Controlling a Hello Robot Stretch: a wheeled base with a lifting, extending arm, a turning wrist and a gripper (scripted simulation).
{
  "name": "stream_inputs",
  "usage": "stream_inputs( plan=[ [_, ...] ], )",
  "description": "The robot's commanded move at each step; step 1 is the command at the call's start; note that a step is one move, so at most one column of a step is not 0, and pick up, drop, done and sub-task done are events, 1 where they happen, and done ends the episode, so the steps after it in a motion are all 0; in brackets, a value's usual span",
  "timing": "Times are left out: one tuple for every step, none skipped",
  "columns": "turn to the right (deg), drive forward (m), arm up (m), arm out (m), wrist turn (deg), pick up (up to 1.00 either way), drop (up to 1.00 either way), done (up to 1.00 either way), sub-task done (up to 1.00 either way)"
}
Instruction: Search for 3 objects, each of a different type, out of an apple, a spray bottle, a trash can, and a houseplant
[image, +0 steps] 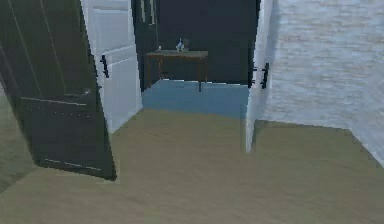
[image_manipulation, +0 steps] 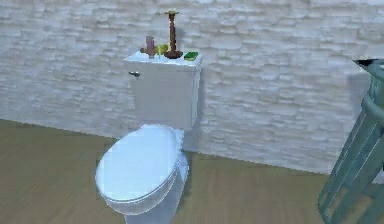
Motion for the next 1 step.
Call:
stream_inputs(
  plan=[
    [0.0, 1.0, 0.0, 0.0, 0.0, 0.0, 0.0, 0.0, 0.0]
  ],
)
